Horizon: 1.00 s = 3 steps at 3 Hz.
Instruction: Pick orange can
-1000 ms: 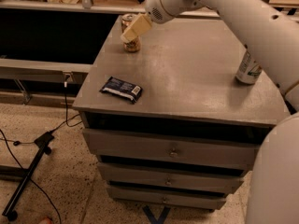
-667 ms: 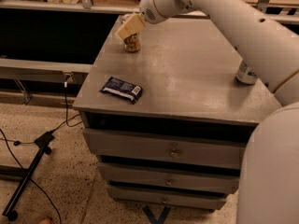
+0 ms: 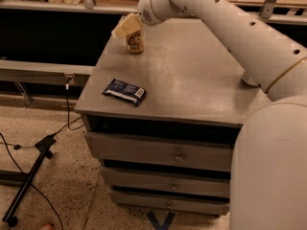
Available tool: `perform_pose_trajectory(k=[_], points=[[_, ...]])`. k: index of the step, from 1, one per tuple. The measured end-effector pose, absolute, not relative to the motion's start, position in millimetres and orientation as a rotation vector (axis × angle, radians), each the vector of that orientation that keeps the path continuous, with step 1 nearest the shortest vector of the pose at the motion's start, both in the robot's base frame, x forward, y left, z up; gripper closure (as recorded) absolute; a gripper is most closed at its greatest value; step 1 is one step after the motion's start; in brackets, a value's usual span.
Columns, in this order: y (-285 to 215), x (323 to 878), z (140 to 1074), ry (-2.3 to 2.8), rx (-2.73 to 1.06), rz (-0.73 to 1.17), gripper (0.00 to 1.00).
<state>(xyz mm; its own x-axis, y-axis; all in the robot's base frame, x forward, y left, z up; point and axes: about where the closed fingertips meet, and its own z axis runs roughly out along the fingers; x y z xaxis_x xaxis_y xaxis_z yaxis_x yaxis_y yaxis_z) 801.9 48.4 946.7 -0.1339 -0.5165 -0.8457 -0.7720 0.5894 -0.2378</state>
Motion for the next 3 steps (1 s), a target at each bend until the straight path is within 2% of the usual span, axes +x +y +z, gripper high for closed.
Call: perform_pose_trajectory(k=[1, 2, 3], points=[[47.7, 808.8, 937.3, 1.829, -1.015, 0.325, 0.00], [47.3, 812.8, 928.8, 1.854, -0.990, 0.340, 0.16], [47.2, 815.0, 921.7, 1.872, -0.974, 0.353, 0.39]])
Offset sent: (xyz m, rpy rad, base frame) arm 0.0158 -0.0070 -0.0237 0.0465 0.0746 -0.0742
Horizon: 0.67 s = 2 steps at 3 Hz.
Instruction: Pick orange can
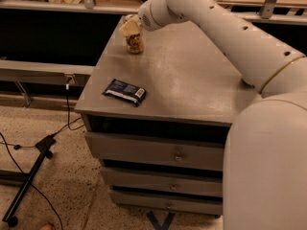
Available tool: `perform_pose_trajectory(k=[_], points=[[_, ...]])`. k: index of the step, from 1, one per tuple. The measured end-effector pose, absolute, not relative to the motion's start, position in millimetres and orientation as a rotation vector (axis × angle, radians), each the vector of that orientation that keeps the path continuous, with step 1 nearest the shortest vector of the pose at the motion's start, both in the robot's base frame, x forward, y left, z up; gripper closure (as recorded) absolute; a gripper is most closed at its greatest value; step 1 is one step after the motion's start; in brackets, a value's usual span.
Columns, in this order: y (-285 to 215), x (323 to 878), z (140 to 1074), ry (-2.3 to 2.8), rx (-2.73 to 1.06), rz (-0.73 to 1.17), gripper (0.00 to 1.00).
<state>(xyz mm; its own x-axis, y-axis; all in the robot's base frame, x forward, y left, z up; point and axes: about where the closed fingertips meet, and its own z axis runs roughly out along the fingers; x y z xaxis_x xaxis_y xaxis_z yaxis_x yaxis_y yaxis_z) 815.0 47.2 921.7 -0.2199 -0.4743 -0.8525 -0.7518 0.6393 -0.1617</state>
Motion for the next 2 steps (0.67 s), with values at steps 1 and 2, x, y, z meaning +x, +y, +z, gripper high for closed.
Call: perform_pose_trajectory(k=[1, 2], points=[[47.0, 814.2, 918.7, 1.868, -0.970, 0.382, 0.62], [38.1, 802.1, 937.2, 1.824, -0.978, 0.417, 0.93]])
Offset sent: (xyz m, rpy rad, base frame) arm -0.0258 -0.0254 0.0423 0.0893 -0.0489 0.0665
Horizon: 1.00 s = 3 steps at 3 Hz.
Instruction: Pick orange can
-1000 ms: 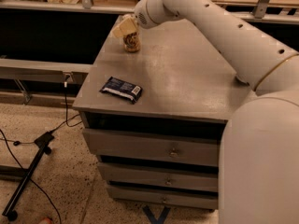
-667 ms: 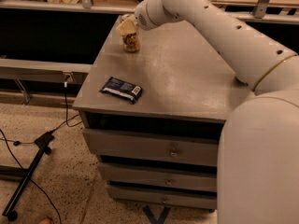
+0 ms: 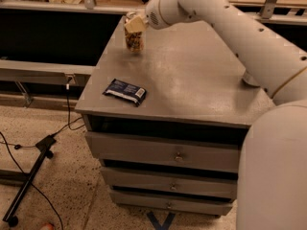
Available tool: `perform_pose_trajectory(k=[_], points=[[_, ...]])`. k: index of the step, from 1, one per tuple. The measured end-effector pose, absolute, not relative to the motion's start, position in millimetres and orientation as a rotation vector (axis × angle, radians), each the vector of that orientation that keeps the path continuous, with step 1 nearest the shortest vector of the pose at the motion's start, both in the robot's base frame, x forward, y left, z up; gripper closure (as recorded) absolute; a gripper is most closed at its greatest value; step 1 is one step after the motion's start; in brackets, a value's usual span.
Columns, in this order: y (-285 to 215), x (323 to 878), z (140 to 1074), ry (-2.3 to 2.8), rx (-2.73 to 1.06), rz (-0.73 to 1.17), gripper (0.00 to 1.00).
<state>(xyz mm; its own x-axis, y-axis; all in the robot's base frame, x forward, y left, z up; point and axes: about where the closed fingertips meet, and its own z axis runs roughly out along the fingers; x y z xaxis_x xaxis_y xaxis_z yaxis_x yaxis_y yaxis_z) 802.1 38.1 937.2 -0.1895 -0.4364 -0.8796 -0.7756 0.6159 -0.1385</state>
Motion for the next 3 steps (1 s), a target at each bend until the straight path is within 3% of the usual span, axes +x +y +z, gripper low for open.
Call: perform_pose_trajectory(k=[1, 3], points=[[28.9, 782.9, 966.9, 1.797, -1.011, 0.401, 1.00], [25.0, 765.0, 985.2, 1.784, -1.087, 0.384, 1.00]])
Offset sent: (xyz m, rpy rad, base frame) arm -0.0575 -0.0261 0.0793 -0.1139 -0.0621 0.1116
